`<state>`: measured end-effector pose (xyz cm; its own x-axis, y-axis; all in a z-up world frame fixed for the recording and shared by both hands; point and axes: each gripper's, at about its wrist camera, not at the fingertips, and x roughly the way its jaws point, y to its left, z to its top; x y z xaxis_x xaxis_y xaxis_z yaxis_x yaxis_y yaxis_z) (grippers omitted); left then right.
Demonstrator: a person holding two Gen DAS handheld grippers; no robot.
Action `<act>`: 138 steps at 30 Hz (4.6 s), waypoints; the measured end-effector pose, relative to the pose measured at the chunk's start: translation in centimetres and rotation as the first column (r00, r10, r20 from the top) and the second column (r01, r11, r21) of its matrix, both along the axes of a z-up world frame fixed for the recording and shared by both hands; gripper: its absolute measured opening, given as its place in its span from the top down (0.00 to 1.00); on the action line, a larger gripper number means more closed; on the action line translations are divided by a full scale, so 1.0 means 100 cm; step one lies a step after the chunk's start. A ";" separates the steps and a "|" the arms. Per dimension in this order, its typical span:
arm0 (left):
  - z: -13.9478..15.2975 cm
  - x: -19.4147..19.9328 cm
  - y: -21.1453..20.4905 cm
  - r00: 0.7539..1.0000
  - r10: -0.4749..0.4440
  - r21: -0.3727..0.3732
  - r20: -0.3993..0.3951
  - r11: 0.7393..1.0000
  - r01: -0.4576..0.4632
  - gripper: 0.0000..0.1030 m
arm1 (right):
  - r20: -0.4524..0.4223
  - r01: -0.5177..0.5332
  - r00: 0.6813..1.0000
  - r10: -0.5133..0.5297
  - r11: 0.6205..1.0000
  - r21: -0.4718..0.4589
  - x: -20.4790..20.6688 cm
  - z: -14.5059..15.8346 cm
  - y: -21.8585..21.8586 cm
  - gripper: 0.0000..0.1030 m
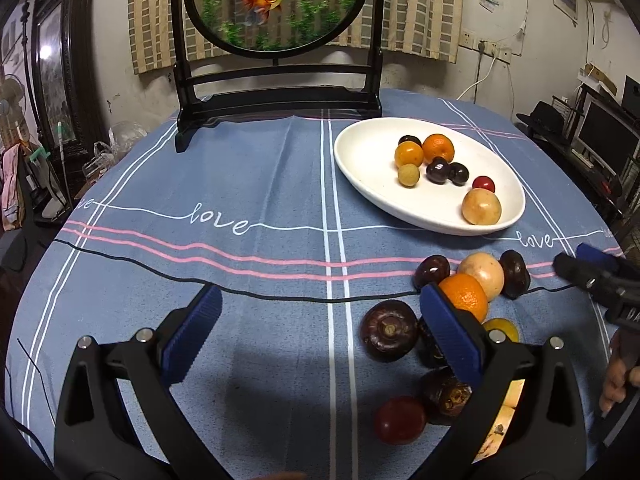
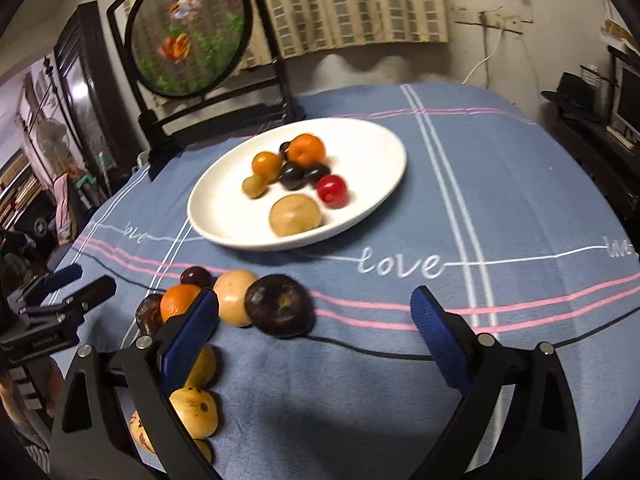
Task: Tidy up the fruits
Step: 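Grasp a large dark plum with the right tool while the left tool grasps another dark plum, then carry both dark plums to the white plate and release them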
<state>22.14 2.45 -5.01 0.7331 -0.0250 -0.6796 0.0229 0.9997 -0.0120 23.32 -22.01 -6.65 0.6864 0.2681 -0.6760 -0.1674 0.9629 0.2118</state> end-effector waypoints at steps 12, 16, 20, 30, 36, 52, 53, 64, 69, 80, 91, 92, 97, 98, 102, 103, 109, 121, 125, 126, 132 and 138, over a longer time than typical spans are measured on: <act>-0.003 0.002 0.002 1.000 0.022 0.009 -0.016 1.000 -0.022 0.02 | -0.034 -0.135 0.991 0.132 0.985 -0.105 0.007 -0.023 0.031 0.50; -0.004 0.001 0.000 1.000 0.002 0.000 -0.021 1.000 -0.002 0.02 | -0.063 -0.160 0.986 0.157 0.986 -0.046 0.016 -0.027 0.031 0.50; -0.007 0.003 0.000 0.999 -0.008 -0.009 -0.038 1.000 0.008 0.02 | -0.094 -0.159 0.982 0.162 0.987 0.031 0.024 -0.032 0.026 0.50; -0.012 0.006 0.004 0.997 0.005 -0.001 -0.072 1.000 -0.005 0.02 | -0.093 -0.137 0.986 0.138 0.990 0.024 0.009 -0.025 0.020 0.55; -0.019 0.011 0.005 0.994 0.001 0.007 -0.105 1.000 0.000 0.02 | -0.044 -0.077 0.996 0.079 0.996 0.048 0.001 -0.010 0.001 0.55; -0.048 0.037 0.003 0.963 -0.132 -0.156 -0.236 0.983 0.097 0.02 | -0.045 -0.070 0.996 0.075 0.993 0.096 0.001 -0.004 -0.006 0.55; -0.047 0.036 0.002 0.965 -0.128 -0.132 -0.230 0.986 0.099 0.02 | -0.045 -0.070 0.996 0.075 0.993 0.098 0.001 -0.004 -0.006 0.55; -0.044 0.019 -0.009 0.988 -0.066 0.170 -0.137 0.982 0.088 0.02 | -0.040 -0.068 0.997 0.073 0.991 0.115 0.000 -0.002 -0.009 0.55; -0.049 0.022 -0.010 0.988 -0.074 0.172 -0.138 0.980 0.098 0.03 | -0.040 -0.071 0.996 0.076 0.991 0.117 -0.001 -0.001 -0.008 0.55; -0.049 0.019 -0.003 0.986 -0.092 0.040 -0.140 0.994 0.098 0.53 | -0.043 -0.079 0.996 0.084 0.991 0.109 0.000 -0.003 -0.004 0.55; -0.013 0.010 -0.004 0.995 -0.099 -0.047 -0.028 0.994 0.097 0.60 | 0.042 -0.056 0.998 0.054 0.997 0.059 -0.008 0.009 -0.003 0.55; -0.005 0.013 -0.005 0.995 -0.102 -0.066 -0.020 0.993 0.100 0.60 | 0.061 -0.050 0.997 0.047 0.998 0.047 -0.010 0.013 -0.004 0.55; 0.029 0.041 -0.023 0.994 -0.107 -0.015 0.028 0.994 0.107 0.60 | 0.125 -0.023 0.992 0.019 0.999 0.028 -0.003 0.037 -0.010 0.55; 0.035 0.051 -0.029 0.993 -0.112 -0.013 0.035 0.994 0.112 0.60 | 0.140 -0.014 0.990 0.013 1.000 0.005 0.002 0.044 -0.010 0.55; 0.038 0.080 -0.049 0.991 -0.134 0.009 0.029 0.991 0.134 0.60 | 0.160 0.004 0.987 0.003 0.999 -0.042 0.030 0.057 -0.009 0.55; 0.035 0.086 -0.052 0.990 -0.140 0.006 0.026 0.990 0.140 0.60 | 0.156 0.009 0.988 -0.004 0.999 -0.036 0.043 0.056 -0.009 0.55; 0.003 0.121 -0.063 0.987 -0.158 -0.010 -0.037 0.987 0.158 0.60 | 0.094 -0.007 0.996 0.009 1.000 -0.027 0.090 0.030 0.002 0.55; -0.003 0.137 -0.053 0.987 -0.153 -0.044 -0.044 0.988 0.151 0.35 | 0.125 -0.066 0.990 0.064 0.998 0.013 0.103 0.027 0.013 0.35; 0.008 0.130 -0.051 0.988 -0.150 -0.047 -0.020 0.988 0.149 0.31 | 0.119 -0.065 0.991 0.061 0.998 0.026 0.100 0.031 0.013 0.35; 0.012 0.128 -0.049 0.989 -0.145 -0.048 -0.011 0.988 0.144 0.30 | 0.113 -0.064 0.992 0.061 0.998 0.029 0.100 0.031 0.013 0.35; 0.027 0.101 -0.035 0.993 -0.118 -0.066 0.020 0.991 0.119 0.25 | 0.117 -0.054 0.992 0.046 0.996 0.069 0.077 0.043 0.010 0.35; 0.022 0.049 -0.018 0.995 -0.095 -0.062 0.020 0.993 0.096 0.23 | 0.141 -0.050 0.989 0.036 0.994 0.099 0.025 0.051 0.003 0.34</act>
<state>27.01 0.67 -2.86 0.7366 -0.1378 -0.6622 0.1193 0.9901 -0.0734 25.83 -21.67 -1.54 0.7583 0.3618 -0.5423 -0.2429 0.9288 0.2800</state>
